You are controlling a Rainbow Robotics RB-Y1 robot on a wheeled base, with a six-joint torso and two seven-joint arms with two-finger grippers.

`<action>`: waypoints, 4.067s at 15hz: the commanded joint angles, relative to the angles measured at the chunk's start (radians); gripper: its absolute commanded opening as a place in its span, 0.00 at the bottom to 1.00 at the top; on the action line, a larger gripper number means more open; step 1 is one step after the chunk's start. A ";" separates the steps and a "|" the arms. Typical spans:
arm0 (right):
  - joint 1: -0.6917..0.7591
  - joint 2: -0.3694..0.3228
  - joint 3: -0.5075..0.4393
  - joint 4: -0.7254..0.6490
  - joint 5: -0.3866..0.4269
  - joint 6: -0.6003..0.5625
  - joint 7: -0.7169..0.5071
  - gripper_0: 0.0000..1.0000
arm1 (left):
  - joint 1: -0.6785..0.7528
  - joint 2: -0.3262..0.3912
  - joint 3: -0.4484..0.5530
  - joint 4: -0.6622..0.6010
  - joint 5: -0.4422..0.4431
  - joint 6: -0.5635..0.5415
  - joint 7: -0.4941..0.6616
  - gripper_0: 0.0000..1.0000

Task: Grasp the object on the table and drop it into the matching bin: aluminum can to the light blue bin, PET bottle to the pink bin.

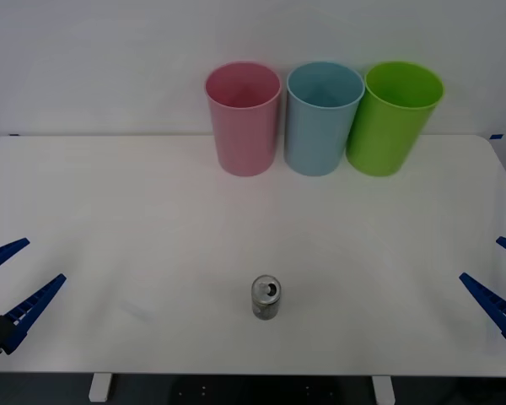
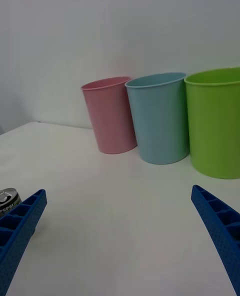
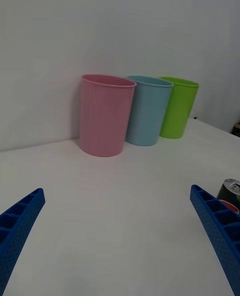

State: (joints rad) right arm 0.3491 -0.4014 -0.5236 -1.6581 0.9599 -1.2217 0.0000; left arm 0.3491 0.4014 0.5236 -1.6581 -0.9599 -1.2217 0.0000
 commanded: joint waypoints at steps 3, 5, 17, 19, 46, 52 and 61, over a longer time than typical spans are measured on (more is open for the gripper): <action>0.011 0.024 0.007 -0.002 0.016 -0.005 0.000 1.00 | 0.000 0.000 0.000 0.000 0.000 0.000 0.000 1.00; 0.045 0.013 0.030 -0.048 0.013 0.021 -0.006 1.00 | 0.000 0.000 0.000 0.000 0.000 0.000 0.000 1.00; 0.094 -0.050 0.229 -0.063 0.016 -0.009 0.071 1.00 | 0.000 0.000 0.000 0.000 0.000 0.000 0.000 1.00; 0.093 -0.051 0.269 -0.063 0.028 0.005 0.140 1.00 | 0.000 0.000 0.000 0.000 0.000 0.000 0.000 1.00; -0.136 0.018 0.841 0.101 0.016 0.558 0.477 1.00 | 0.000 0.000 0.000 0.000 0.000 0.000 0.000 1.00; -0.190 0.035 0.930 0.101 0.037 0.691 0.471 1.00 | 0.000 0.000 0.000 0.000 0.000 0.000 0.000 1.00; -0.252 0.042 1.045 0.101 0.042 0.877 0.468 1.00 | 0.000 0.000 0.000 0.000 0.000 0.000 0.000 1.00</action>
State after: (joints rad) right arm 0.1005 -0.3610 0.5152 -1.5570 0.9994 -0.3598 0.4680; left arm 0.3491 0.4014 0.5236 -1.6580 -0.9599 -1.2217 0.0000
